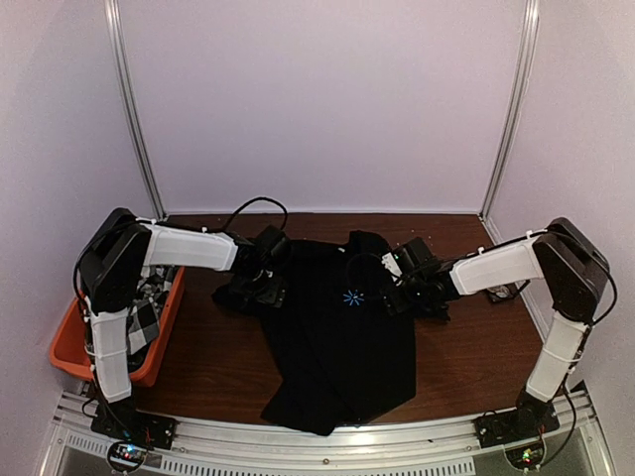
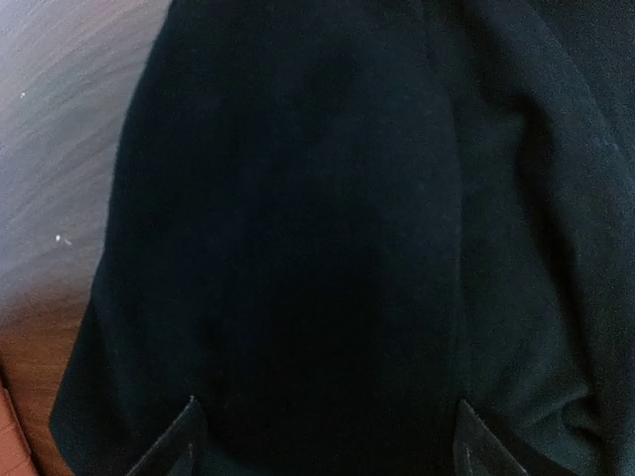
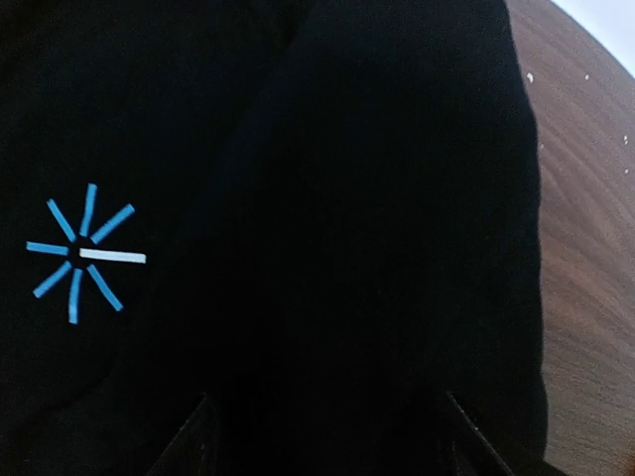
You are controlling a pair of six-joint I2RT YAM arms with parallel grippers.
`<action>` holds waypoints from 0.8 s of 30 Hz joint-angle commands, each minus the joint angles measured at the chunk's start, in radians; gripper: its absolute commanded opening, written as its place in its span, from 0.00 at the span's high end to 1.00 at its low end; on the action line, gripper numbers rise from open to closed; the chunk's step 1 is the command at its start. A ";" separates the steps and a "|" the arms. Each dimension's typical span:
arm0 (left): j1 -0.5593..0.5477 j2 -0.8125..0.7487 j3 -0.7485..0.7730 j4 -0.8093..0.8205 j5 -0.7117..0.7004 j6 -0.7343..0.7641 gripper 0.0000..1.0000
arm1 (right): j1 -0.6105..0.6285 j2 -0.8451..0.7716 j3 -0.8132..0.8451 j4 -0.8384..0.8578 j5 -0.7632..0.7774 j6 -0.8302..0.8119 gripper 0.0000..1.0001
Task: Pin the brooch onto the clothing
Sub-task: Smooth out the flattened clothing at the center of the board.
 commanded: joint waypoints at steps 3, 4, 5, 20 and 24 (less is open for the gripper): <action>-0.007 0.090 0.024 -0.090 -0.073 -0.013 0.15 | 0.005 0.070 0.061 -0.056 0.093 -0.001 0.23; -0.007 0.093 0.020 -0.093 -0.081 -0.010 0.16 | 0.005 0.079 0.068 -0.065 0.112 -0.008 0.23; -0.007 0.098 0.017 -0.097 -0.093 -0.008 0.17 | 0.004 0.088 0.074 -0.071 0.135 0.000 0.22; 0.069 0.045 -0.020 -0.199 -0.126 0.020 0.18 | -0.076 0.245 0.248 -0.346 0.185 0.222 0.15; 0.084 -0.007 -0.039 -0.204 -0.130 0.060 0.16 | -0.100 0.265 0.263 -0.361 0.144 0.273 0.09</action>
